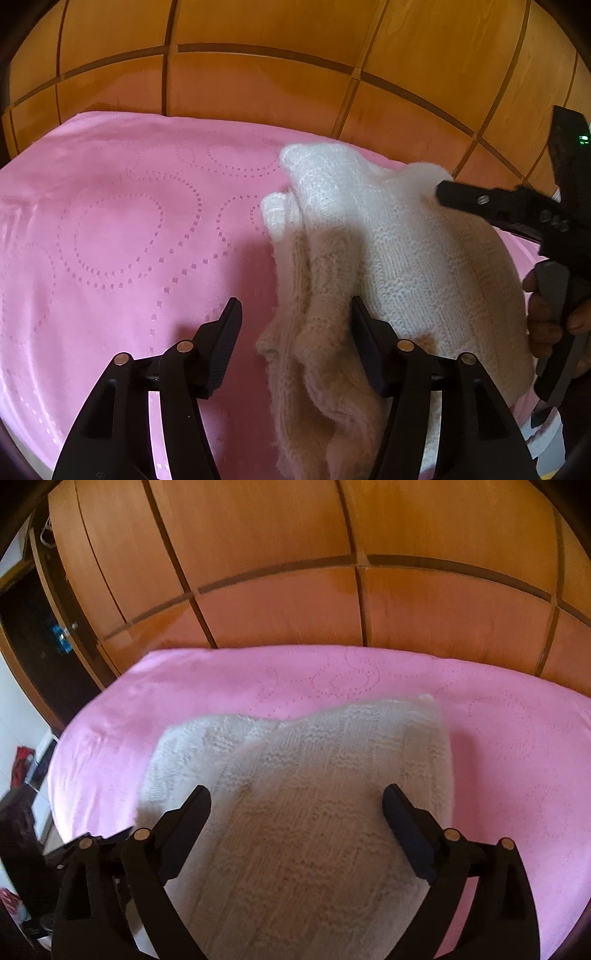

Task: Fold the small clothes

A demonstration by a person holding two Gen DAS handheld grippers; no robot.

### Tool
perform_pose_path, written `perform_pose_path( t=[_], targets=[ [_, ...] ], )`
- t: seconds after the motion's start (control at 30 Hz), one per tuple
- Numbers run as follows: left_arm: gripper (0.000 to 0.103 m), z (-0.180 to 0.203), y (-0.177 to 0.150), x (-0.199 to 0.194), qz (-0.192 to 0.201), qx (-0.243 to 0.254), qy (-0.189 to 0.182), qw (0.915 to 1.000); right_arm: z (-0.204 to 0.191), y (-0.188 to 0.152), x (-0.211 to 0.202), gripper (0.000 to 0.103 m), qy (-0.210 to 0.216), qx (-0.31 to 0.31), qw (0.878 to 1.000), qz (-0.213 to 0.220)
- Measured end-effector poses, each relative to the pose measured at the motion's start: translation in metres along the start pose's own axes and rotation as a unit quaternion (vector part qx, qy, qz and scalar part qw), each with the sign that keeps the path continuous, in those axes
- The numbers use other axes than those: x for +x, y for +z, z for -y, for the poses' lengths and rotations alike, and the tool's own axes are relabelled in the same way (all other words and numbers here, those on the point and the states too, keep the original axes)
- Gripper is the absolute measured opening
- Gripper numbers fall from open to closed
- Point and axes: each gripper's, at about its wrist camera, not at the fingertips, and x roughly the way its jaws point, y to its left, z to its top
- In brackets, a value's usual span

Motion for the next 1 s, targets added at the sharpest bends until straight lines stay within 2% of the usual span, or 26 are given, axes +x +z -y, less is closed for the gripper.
perform_pose_path(
  t=[0.03, 0.13, 0.23, 0.37, 0.53, 0.6, 0.67, 0.73, 0.8, 0.87, 0.9, 1.0],
  targets=[
    [0.059, -0.001, 0.0, 0.0, 0.0, 0.0, 0.0, 1.0, 0.004, -0.001, -0.005, 0.096, 0.004, 0.008, 1.0, 0.003],
    [0.068, -0.003, -0.002, 0.001, 0.001, -0.007, 0.004, 1.0, 0.016, -0.005, -0.015, 0.098, 0.013, 0.03, 0.999, 0.01],
    [0.073, -0.012, -0.006, 0.003, -0.001, -0.026, -0.007, 0.9996, 0.036, -0.014, -0.021, 0.099, 0.025, 0.072, 0.997, 0.007],
    [0.073, -0.018, -0.01, 0.003, 0.002, -0.028, -0.029, 0.9992, 0.066, -0.035, -0.018, 0.099, 0.054, 0.122, 0.991, -0.014],
    [0.073, -0.032, -0.011, 0.008, -0.008, -0.055, -0.078, 0.9954, 0.086, -0.052, -0.009, 0.1, 0.13, 0.171, 0.976, -0.018],
    [0.071, -0.036, -0.012, 0.01, -0.007, -0.058, -0.097, 0.9936, 0.09, -0.054, 0.003, 0.099, 0.16, 0.183, 0.969, -0.028],
    [0.064, -0.037, -0.014, 0.01, -0.004, -0.054, -0.117, 0.9917, 0.09, -0.054, 0.013, 0.098, 0.184, 0.189, 0.964, -0.034],
    [0.058, -0.04, -0.015, 0.012, -0.007, -0.06, -0.143, 0.9879, 0.086, -0.05, 0.023, 0.093, 0.206, 0.184, 0.96, -0.038],
    [0.054, -0.044, -0.017, 0.017, -0.016, -0.079, -0.177, 0.9809, 0.08, -0.046, 0.03, 0.078, 0.219, 0.182, 0.957, -0.048],
    [0.053, -0.048, -0.016, 0.023, -0.023, -0.096, -0.198, 0.9752, 0.073, -0.043, 0.028, 0.068, 0.209, 0.167, 0.962, -0.048],
    [0.051, -0.051, -0.017, 0.025, -0.029, -0.111, -0.219, 0.9689, 0.07, -0.042, 0.022, 0.061, 0.203, 0.159, 0.965, -0.043],
    [0.043, -0.051, -0.017, 0.024, -0.027, -0.128, -0.256, 0.9578, 0.061, -0.037, -0.003, 0.052, 0.193, 0.132, 0.972, -0.02]
  ],
)
